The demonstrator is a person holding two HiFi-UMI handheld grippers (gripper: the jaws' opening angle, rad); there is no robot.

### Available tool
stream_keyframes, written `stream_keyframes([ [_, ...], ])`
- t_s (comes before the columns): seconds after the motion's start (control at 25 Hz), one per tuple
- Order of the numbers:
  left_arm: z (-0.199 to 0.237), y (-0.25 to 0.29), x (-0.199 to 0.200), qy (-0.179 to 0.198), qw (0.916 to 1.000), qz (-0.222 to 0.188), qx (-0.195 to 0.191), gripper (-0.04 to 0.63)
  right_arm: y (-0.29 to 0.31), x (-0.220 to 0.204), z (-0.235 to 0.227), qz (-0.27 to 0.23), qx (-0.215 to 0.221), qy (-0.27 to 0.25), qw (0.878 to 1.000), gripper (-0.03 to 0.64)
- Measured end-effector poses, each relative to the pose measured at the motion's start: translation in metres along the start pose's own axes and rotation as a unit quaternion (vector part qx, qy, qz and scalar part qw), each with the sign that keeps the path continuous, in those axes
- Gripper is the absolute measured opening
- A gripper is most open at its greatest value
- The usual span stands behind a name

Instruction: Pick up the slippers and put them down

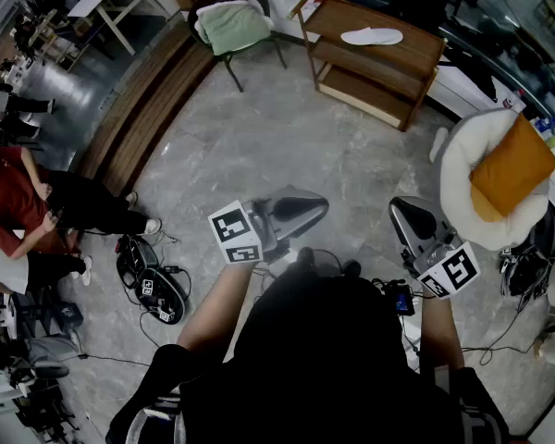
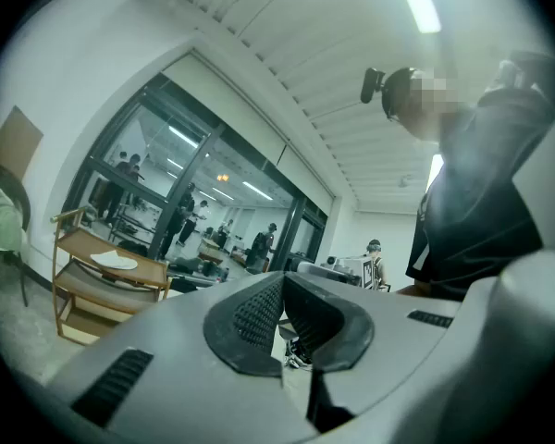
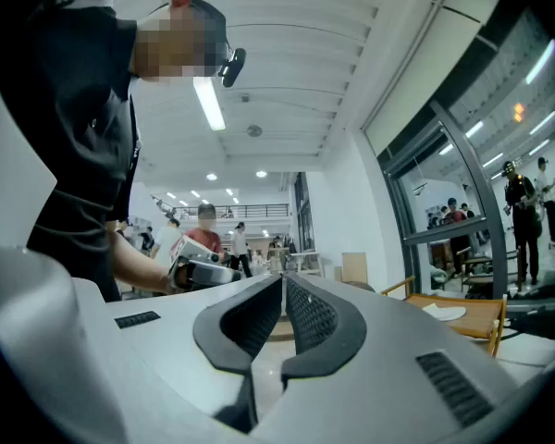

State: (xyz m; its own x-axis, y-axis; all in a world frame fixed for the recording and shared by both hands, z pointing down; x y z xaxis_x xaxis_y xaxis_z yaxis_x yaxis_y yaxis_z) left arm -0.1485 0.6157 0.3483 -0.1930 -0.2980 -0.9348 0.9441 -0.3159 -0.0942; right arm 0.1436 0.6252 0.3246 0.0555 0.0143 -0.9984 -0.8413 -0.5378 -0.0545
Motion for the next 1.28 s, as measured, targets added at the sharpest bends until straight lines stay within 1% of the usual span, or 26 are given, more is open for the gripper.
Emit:
stream_keyframes([
  [0.12, 0.000, -0.003, 0.003, 0.012, 0.9998, 0.002, 0.019, 0.012, 0.012, 0.003, 0.008, -0.004, 0.006, 0.010, 1.000, 0.032],
  [0.28, 0.000, -0.020, 0.020, 0.033, 0.9993, -0.010, 0.012, 0.012, 0.032, 0.001, 0.022, 0.007, 0.000, 0.008, 1.000, 0.032],
  [0.44, 0.003, -0.036, 0.019, 0.032, 0.9993, -0.011, 0.017, 0.012, 0.044, 0.002, 0.033, 0.015, 0.005, 0.000, 1.000, 0.032],
  [0.56, 0.006, -0.043, 0.014, 0.025, 0.9996, -0.013, 0.007, 0.012, 0.049, 0.001, 0.042, 0.024, -0.011, -0.014, 1.000, 0.032],
  [0.68, 0.013, -0.050, 0.013, 0.034, 0.9994, -0.004, 0.006, 0.012, 0.062, 0.001, 0.045, 0.023, -0.030, -0.023, 0.999, 0.032],
  [0.8, 0.012, -0.041, 0.014, 0.055, 0.9983, 0.015, 0.012, 0.012, 0.058, 0.002, 0.043, 0.020, -0.041, -0.013, 0.999, 0.032],
  [0.92, 0.008, -0.024, 0.017, 0.072, 0.9971, 0.027, 0.004, 0.012, 0.043, 0.005, 0.038, 0.025, -0.055, -0.009, 0.998, 0.032],
  [1.04, 0.010, -0.018, 0.019, 0.076, 0.9967, 0.031, -0.001, 0.012, 0.037, 0.003, 0.037, 0.033, -0.065, -0.007, 0.997, 0.032],
  [1.28, 0.013, -0.014, 0.022, 0.076, 0.9965, 0.035, 0.002, 0.012, 0.031, 0.003, 0.035, 0.038, -0.071, -0.008, 0.997, 0.032],
])
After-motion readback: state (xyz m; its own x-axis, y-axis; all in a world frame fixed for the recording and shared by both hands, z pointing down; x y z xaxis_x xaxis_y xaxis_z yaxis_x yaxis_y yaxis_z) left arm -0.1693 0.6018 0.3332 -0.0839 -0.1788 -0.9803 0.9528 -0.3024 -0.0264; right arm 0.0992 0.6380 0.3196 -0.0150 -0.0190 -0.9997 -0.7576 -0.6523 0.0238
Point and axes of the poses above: the fingertips, and each gripper's own axes: y forward along the fingers, z to its left, x out of its top, the point moved 10 cm from there along -y, backward along the fingers
